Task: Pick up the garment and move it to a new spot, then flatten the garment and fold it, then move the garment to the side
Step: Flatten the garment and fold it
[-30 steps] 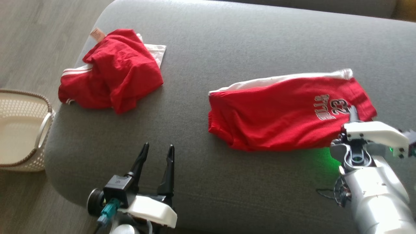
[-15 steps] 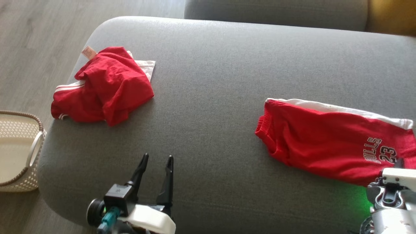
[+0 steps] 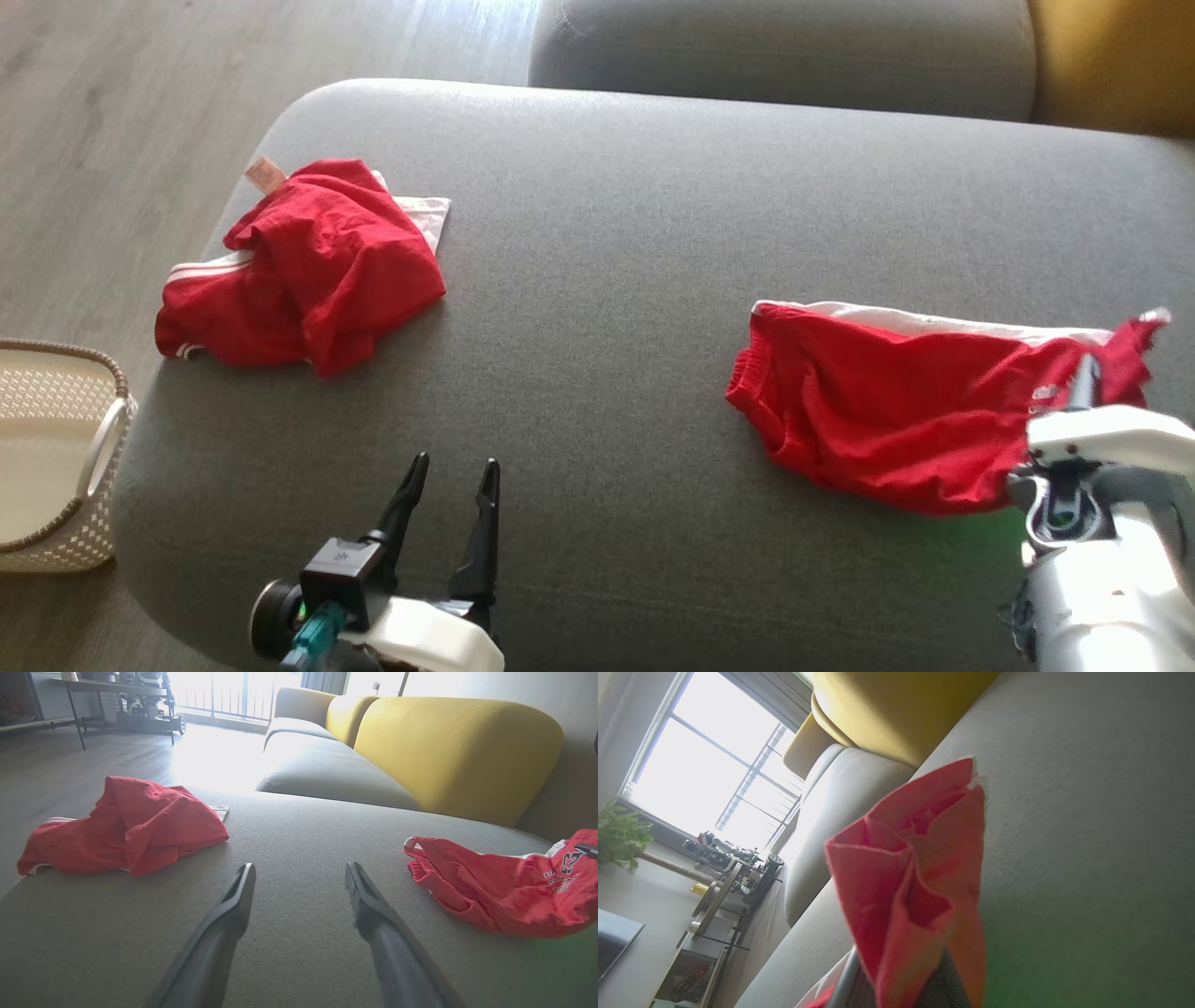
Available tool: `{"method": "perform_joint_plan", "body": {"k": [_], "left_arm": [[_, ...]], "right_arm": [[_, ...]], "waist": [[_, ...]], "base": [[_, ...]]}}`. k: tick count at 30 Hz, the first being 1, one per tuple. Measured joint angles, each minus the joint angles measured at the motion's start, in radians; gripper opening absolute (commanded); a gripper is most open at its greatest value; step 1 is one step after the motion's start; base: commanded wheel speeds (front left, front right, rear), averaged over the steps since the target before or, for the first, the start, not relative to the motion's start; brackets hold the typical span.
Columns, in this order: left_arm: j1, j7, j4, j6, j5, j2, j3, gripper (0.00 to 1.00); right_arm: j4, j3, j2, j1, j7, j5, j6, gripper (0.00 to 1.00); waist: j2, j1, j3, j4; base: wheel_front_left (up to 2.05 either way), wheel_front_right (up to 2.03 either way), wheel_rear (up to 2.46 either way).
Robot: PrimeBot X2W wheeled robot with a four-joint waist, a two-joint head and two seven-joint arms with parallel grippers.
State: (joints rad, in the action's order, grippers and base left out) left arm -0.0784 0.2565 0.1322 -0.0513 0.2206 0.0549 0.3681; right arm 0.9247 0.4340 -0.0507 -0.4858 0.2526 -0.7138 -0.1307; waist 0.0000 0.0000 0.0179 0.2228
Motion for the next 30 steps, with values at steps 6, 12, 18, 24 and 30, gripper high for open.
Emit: {"method": "perform_joint_plan", "body": {"k": [6,12,18,24,30], "left_arm": [[-0.003,0.0,0.001,0.001,0.0,0.0,0.0,1.0],[-0.018,0.0,0.001,0.007,0.0,0.0,0.002,1.0],[-0.021,0.0,0.003,0.007,0.002,0.0,0.004,1.0],[-0.021,0.0,0.006,0.007,0.005,0.0,0.005,1.0],[-0.021,0.0,0.013,0.007,0.005,0.0,0.005,1.0]], "right_arm": [[-0.089,-0.183,0.0,0.011,0.0,-0.048,0.0,0.0],[-0.176,-0.342,0.0,0.066,0.0,-0.104,0.0,0.0],[-0.207,-0.463,-0.001,0.09,0.0,-0.16,0.0,0.0],[-0.199,-0.536,-0.001,0.09,0.0,-0.184,0.0,0.0],[-0.162,-0.59,-0.002,0.09,0.0,-0.201,0.0,0.0]], "waist": [[0.0,0.0,-0.019,0.009],[0.0,0.0,-0.019,0.026],[0.0,0.0,-0.012,0.052],[0.0,0.0,-0.002,0.079],[0.0,0.0,0.005,0.099]], "base": [[0.0,0.0,0.0],[0.0,0.0,0.0],[0.0,0.0,0.0],[0.0,0.0,0.0],[0.0,0.0,0.0]]}}
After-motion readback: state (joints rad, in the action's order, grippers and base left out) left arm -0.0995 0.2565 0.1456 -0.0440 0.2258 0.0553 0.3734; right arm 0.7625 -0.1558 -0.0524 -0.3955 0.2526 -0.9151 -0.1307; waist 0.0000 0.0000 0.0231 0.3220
